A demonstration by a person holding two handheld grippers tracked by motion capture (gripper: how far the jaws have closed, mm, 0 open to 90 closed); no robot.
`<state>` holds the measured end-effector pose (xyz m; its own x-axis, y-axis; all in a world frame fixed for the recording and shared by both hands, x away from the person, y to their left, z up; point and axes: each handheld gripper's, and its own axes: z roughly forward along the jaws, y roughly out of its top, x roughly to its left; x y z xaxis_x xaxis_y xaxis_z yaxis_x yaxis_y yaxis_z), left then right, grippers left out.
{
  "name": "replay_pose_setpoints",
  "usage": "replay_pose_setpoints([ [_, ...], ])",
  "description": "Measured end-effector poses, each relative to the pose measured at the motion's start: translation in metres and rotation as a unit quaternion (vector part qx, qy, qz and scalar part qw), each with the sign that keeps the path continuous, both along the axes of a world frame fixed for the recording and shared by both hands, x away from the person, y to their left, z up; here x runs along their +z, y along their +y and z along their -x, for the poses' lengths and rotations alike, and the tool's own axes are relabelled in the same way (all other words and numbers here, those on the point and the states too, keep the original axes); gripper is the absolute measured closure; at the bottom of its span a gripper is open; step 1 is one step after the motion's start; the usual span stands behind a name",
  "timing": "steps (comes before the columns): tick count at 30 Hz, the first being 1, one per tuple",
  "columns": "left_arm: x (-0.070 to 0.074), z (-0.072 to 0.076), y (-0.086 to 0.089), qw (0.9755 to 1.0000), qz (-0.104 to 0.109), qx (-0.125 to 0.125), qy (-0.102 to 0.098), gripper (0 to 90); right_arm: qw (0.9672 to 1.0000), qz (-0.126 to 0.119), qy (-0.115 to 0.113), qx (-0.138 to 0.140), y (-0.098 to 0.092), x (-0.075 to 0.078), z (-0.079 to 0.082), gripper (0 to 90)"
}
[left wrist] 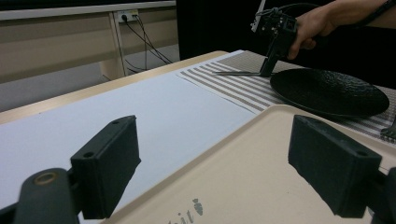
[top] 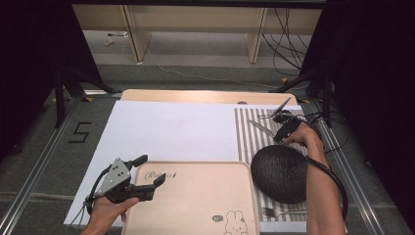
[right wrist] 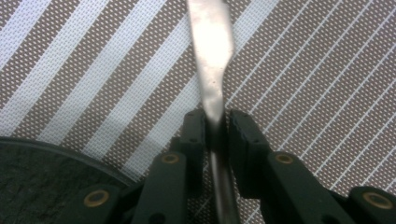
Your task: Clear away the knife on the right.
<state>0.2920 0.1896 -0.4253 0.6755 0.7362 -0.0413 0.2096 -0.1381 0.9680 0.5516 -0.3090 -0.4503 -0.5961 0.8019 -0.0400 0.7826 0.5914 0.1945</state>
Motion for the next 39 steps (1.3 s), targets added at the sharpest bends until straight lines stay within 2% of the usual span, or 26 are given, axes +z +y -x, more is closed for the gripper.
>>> replay_pose_setpoints([
  [10,0.0,0.0,0.0,1.0,0.003,0.002,0.003,16.1,1.0,0.0,0.004,-0.002,0.002,0.0,0.0,79.7],
  [12,0.0,-0.001,0.0,1.0,0.003,0.002,0.004,16.1,0.9999,0.006,0.001,0.009,0.002,0.0,0.0,79.8],
  [13,0.0,0.0,0.0,1.0,0.003,0.002,0.003,16.1,1.0,0.006,0.003,0.006,0.003,0.001,0.001,79.9],
  [14,0.0,0.0,0.0,1.0,0.003,0.002,0.003,16.0,0.9998,0.011,-0.004,0.017,0.003,0.0,0.0,79.9],
  [15,0.0,0.0,0.0,1.0,0.004,0.002,0.003,16.1,0.9998,0.012,-0.003,0.014,0.004,0.0,0.001,79.9],
  [19,0.0,-0.001,0.0,1.0,0.004,0.003,0.003,16.1,0.9994,0.019,-0.004,0.027,0.005,0.001,0.001,80.1],
  [22,0.0,-0.001,0.001,1.0,0.004,0.004,0.003,16.1,0.9982,0.036,-0.012,0.047,0.009,0.001,0.002,80.1],
  [29,0.0,-0.001,0.001,1.0,0.003,0.005,0.003,16.1,0.9976,0.039,-0.025,0.05,0.009,0.002,0.0,80.2],
  [33,0.0,-0.001,0.001,1.0,0.003,0.005,0.003,16.1,0.9973,0.032,-0.048,0.045,0.007,0.008,-0.001,80.2],
  [36,0.0,-0.001,0.0,1.0,0.003,0.005,0.002,16.1,0.9956,0.037,-0.076,0.041,0.006,0.017,-0.003,80.3],
  [39,0.001,-0.001,0.001,1.0,0.004,0.004,0.001,16.1,0.9946,0.032,-0.091,0.038,0.006,0.026,-0.004,80.6],
])
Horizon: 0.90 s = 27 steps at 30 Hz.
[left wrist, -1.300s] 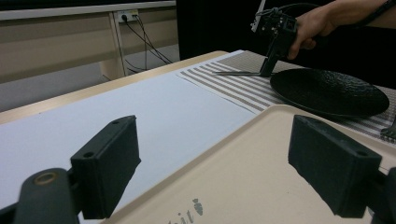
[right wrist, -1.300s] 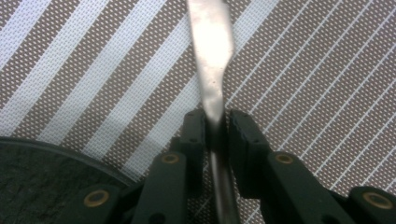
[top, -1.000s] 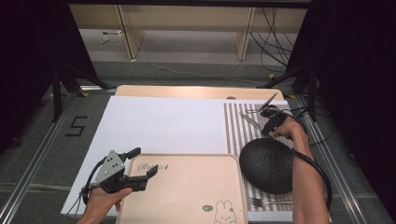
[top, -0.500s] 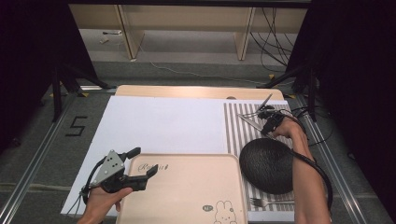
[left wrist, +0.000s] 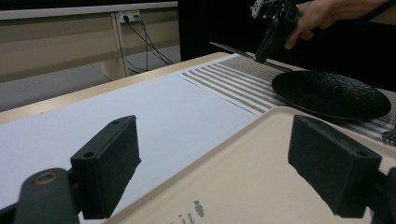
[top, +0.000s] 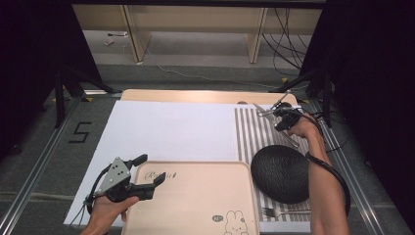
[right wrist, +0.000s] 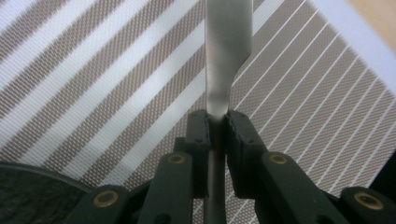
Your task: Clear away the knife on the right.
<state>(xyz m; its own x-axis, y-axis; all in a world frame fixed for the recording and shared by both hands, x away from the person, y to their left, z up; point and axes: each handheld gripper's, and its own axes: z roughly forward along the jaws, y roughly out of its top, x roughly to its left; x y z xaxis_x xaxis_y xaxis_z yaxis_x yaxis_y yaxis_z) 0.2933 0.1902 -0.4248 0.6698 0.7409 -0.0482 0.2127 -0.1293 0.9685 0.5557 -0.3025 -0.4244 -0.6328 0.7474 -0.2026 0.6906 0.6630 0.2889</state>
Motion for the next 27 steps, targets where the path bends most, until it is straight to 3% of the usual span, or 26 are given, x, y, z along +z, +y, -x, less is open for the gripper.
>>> replay_pose_setpoints([
  [4,0.0,0.0,0.001,1.0,0.002,-0.002,-0.002,16.1,0.9999,0.003,-0.012,0.007,0.006,0.008,0.001,80.7],
  [10,0.0,0.0,0.001,1.0,0.002,-0.001,-0.001,16.0,0.9995,-0.012,-0.022,0.02,0.016,0.01,0.002,80.8],
  [14,0.0,0.0,0.001,1.0,0.002,-0.001,-0.001,16.0,0.999,-0.027,-0.03,0.019,0.018,0.019,0.003,80.8],
  [22,0.0,0.0,0.001,1.0,0.003,-0.001,-0.002,16.1,0.9929,-0.109,-0.046,-0.013,0.014,0.049,0.01,80.9],
  [27,0.001,0.0,0.002,1.0,0.005,0.0,-0.002,16.0,0.985,-0.165,-0.05,-0.014,0.015,0.059,0.02,80.9],
])
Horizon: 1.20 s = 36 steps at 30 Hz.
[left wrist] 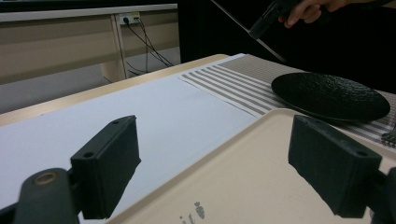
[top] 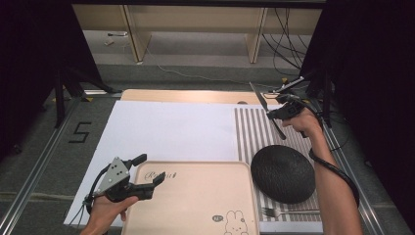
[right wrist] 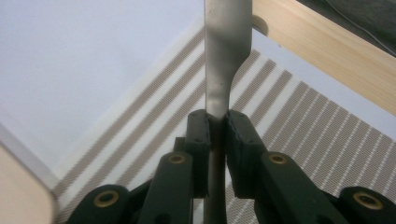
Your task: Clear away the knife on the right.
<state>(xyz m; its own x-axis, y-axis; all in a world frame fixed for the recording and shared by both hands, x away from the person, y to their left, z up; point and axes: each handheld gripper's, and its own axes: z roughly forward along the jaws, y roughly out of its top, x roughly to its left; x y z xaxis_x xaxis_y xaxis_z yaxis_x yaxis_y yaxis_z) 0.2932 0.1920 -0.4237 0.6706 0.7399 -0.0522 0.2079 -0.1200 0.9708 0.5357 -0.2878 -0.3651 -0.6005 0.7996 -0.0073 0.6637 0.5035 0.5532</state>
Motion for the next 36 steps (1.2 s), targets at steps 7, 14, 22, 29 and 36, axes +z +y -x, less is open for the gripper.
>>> replay_pose_setpoints([
  [7,0.0,0.0,0.001,1.0,0.0,0.001,-0.001,16.0,0.9987,-0.05,-0.005,0.004,0.008,0.004,0.018,80.9],
  [14,0.0,0.0,0.0,1.0,-0.001,0.001,-0.001,16.0,0.994,-0.106,-0.012,0.026,0.024,0.01,0.041,80.9],
  [22,0.001,0.001,0.0,1.0,-0.001,-0.001,-0.003,16.0,0.9884,-0.14,-0.024,0.053,0.044,0.014,0.065,80.9],
  [29,0.0,0.0,0.001,1.0,0.0,0.001,-0.002,16.0,0.9846,-0.159,-0.026,0.068,0.055,0.013,0.084,80.9],
  [36,0.0,0.0,0.001,1.0,-0.001,0.003,-0.002,16.0,0.9807,-0.18,-0.036,0.068,0.059,0.015,0.108,80.9],
])
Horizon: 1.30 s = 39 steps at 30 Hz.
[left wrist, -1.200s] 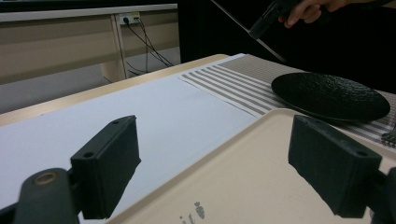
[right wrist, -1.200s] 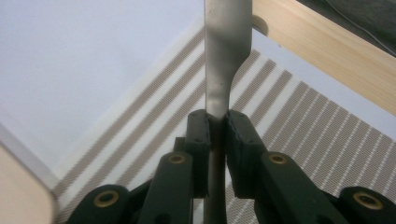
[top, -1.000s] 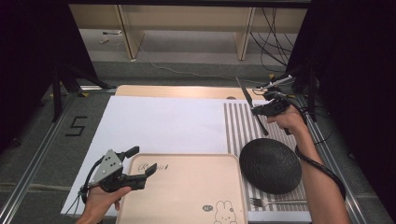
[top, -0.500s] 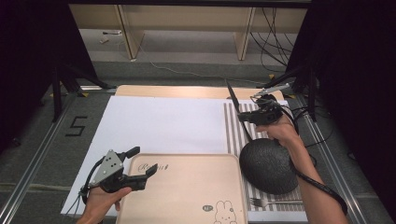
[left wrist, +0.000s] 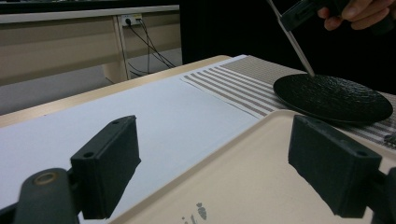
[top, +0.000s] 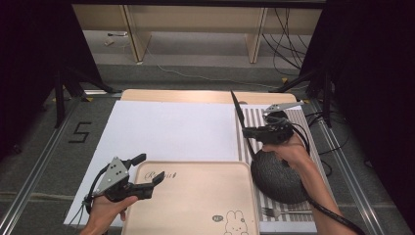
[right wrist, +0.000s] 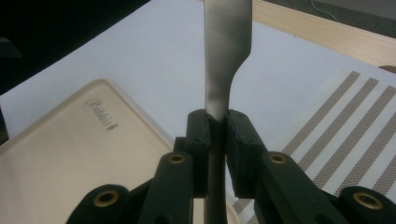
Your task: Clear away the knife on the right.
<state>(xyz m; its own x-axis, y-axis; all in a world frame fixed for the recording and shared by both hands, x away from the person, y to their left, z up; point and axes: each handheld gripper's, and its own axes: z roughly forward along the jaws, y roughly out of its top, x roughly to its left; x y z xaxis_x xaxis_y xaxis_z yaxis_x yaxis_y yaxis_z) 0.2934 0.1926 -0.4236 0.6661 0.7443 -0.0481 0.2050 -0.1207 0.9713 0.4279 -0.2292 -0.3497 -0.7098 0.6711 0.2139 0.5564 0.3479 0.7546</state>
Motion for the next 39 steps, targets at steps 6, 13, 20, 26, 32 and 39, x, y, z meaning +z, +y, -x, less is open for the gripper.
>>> replay_pose_setpoints([
  [6,0.0,-0.001,0.001,1.0,0.0,0.001,0.001,16.0,0.9998,-0.016,0.006,0.006,0.003,-0.007,0.015,80.8],
  [13,-0.001,-0.001,0.001,1.0,-0.001,0.002,0.0,16.0,0.9996,-0.025,0.013,0.006,0.004,-0.014,0.031,80.8],
  [20,-0.001,-0.001,0.001,1.0,-0.002,0.003,0.0,16.1,0.999,-0.034,0.023,0.016,0.012,-0.017,0.046,80.9],
  [26,0.0,-0.001,0.001,1.0,0.0,0.004,-0.001,16.0,0.9984,-0.038,0.032,0.026,0.021,-0.02,0.059,80.9],
  [32,0.0,0.0,0.001,1.0,-0.001,0.005,-0.002,16.0,0.9978,-0.039,0.044,0.031,0.026,-0.028,0.073,80.9],
  [39,0.0,0.0,0.001,1.0,-0.001,0.006,-0.002,16.0,0.997,-0.042,0.056,0.033,0.031,-0.037,0.087,80.8],
])
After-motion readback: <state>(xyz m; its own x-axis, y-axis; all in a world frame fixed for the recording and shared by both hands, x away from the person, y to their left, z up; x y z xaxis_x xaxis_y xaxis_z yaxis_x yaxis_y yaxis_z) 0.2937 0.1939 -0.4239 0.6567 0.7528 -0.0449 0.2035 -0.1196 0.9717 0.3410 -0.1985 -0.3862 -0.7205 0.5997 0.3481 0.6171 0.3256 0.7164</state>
